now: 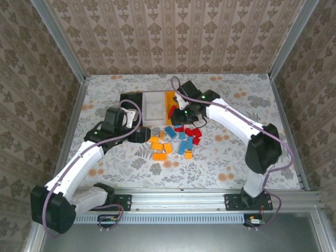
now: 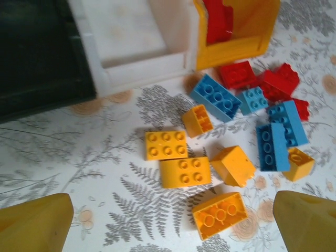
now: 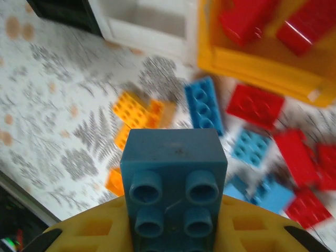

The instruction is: Sort the legos into containers by color

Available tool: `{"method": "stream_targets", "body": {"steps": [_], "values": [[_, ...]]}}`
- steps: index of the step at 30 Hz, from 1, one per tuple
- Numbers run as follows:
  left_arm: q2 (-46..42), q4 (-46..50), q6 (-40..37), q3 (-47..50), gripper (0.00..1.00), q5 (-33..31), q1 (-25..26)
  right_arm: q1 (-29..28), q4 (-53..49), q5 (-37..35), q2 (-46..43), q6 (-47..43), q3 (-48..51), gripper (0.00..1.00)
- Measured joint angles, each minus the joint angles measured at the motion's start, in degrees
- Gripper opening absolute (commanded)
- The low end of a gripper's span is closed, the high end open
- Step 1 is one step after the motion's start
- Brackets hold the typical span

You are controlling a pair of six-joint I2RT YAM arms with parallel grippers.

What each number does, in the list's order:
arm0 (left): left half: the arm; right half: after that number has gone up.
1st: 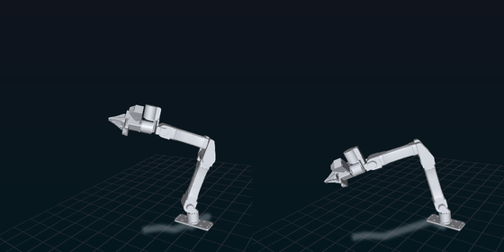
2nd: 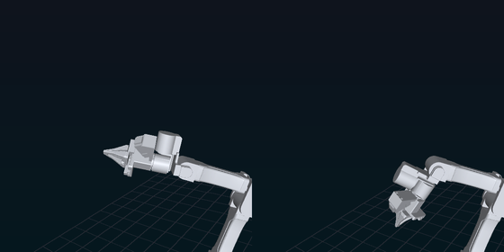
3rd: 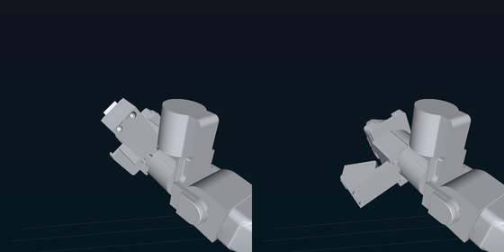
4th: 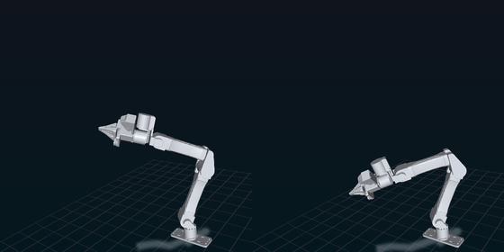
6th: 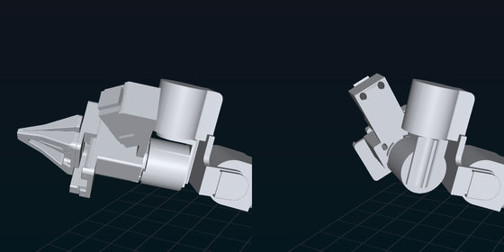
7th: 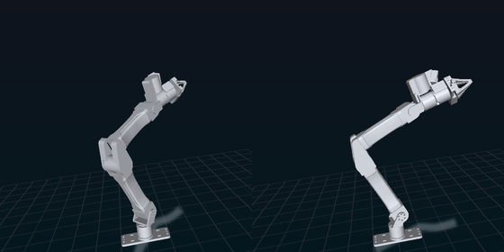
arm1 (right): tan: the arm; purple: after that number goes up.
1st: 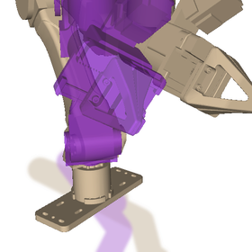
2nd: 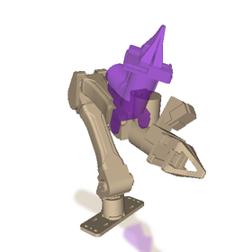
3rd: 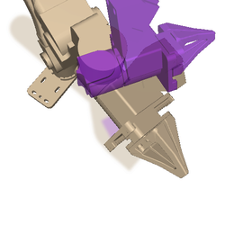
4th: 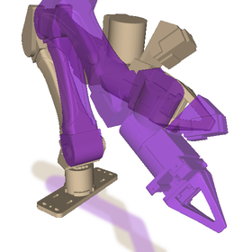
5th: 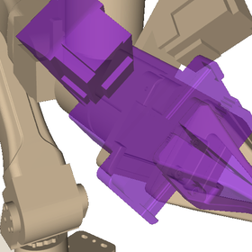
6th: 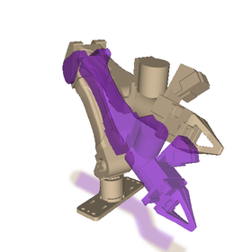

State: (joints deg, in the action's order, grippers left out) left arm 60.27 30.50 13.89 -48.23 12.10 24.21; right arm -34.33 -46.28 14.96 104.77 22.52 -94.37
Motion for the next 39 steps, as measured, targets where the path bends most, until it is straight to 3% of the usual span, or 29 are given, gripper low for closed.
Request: {"method": "stream_targets", "body": {"steps": [6, 13, 19, 27, 32, 39], "values": [[-4.6, 0.0, 0.0, 1.1, 1.00, -4.3, -2.1, 0.0, 1.7, 4.0, 12.8, 3.9, -12.6, 0.33], [-5.3, -0.5, 0.2, 1.8, 1.00, -4.5, -3.9, -0.2, 1.7, 6.4, 23.6, 6.1, -25.7, 0.36], [-4.4, -0.5, 0.7, 2.1, 1.00, -3.5, -4.8, -0.4, 1.0, 7.0, 28.7, 7.2, -32.6, 0.52], [-4.4, -1.2, 1.1, 2.4, 1.00, -2.9, -5.2, -0.4, -0.4, 7.0, 29.7, 7.7, -35.2, 0.56], [-4.4, -1.3, 1.1, 2.5, 1.00, -2.7, -5.2, -0.5, -0.5, 5.3, 26.9, 7.3, -30.3, 0.57], [-4.3, -1.4, 1.1, 2.5, 1.00, -1.9, -5.2, -1.0, -0.5, -2.5, 9.2, 6.1, -5.8, 0.62]]}}
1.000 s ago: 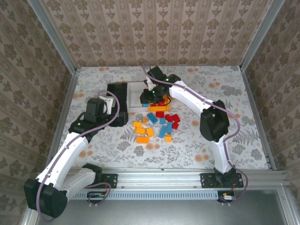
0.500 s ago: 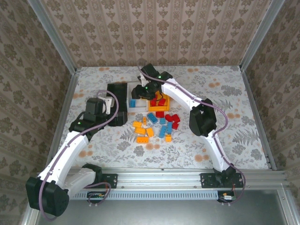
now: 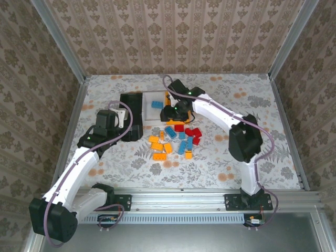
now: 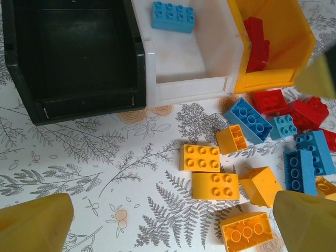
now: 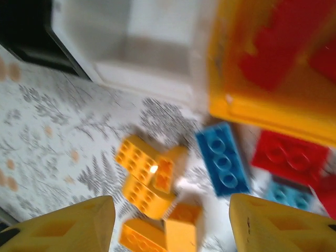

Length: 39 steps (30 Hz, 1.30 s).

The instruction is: Sort the legos into containers by color

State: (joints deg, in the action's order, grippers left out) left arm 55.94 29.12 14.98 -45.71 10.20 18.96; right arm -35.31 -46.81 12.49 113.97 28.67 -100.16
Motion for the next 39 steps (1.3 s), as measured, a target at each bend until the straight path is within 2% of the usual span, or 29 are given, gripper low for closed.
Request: {"method": "stream_targets", "body": {"steps": [4, 10, 22, 39], "values": [[0.5, -0.2, 0.0, 0.0, 1.00, 0.7, 0.0, -0.5, 0.3, -4.6, -7.7, 0.1, 12.5, 0.63], [1.2, -0.5, 0.0, 0.1, 1.00, 1.4, -0.1, -0.6, 0.3, -9.3, -9.0, 0.3, 22.1, 0.62], [1.3, -0.5, 0.0, 0.1, 1.00, 1.6, -0.3, -0.6, 2.1, -13.0, -5.6, 1.4, 22.6, 0.50], [1.3, -0.5, 0.0, 0.1, 1.00, 1.6, -0.3, 0.3, 3.4, -14.3, -3.4, 1.6, 22.4, 0.44]]}}
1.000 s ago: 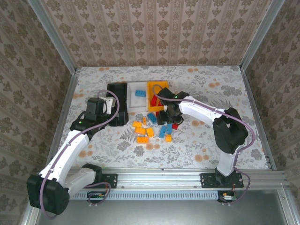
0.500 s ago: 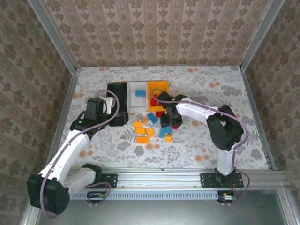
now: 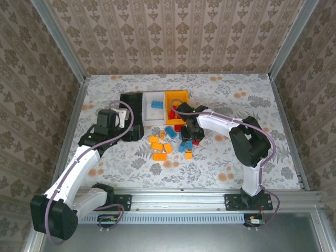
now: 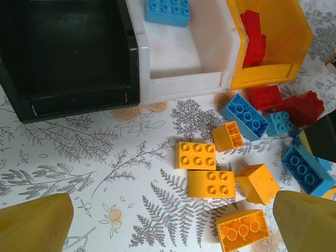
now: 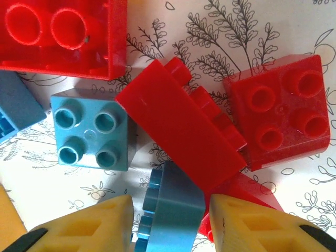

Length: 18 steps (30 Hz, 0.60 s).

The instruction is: Sort the legos into containers by color

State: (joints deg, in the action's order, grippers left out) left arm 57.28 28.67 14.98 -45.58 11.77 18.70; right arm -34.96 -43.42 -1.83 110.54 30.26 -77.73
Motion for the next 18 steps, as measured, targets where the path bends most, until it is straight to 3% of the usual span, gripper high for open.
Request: {"method": "stream_targets", "body": {"steps": [9, 18], "values": [[0.0, 0.0, 0.0, 0.0, 1.00, 0.0, 0.0, 0.2, 0.0, -0.1, 0.0, 0.0, 0.0, 0.44], [0.5, 0.0, 0.0, 0.0, 1.00, 0.0, 0.0, 0.5, 0.0, -0.1, -0.1, 0.0, 0.0, 0.36]]}}
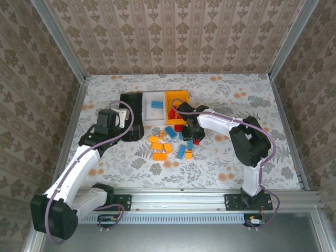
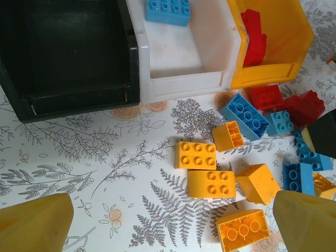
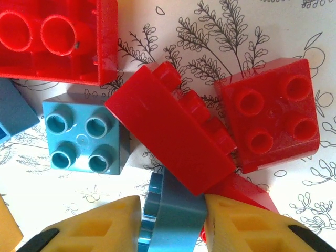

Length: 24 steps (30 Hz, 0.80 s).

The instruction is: Sort the legos into containers by color

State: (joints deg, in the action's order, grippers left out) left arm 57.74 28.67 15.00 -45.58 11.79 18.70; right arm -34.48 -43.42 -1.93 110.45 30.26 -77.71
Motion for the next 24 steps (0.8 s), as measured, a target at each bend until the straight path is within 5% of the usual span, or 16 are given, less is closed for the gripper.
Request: {"method": "stream_targets", "body": {"steps": [14, 24], "values": [[0.7, 0.0, 0.0, 0.0, 1.00, 0.4, 0.0, 0.1, 0.4, 2.7, -6.9, 0.0, -2.2, 0.36], [0.7, -0.1, 0.4, 0.0, 1.00, 0.4, 0.0, 0.1, -0.5, 3.8, -6.6, -0.7, -7.3, 0.50]]}}
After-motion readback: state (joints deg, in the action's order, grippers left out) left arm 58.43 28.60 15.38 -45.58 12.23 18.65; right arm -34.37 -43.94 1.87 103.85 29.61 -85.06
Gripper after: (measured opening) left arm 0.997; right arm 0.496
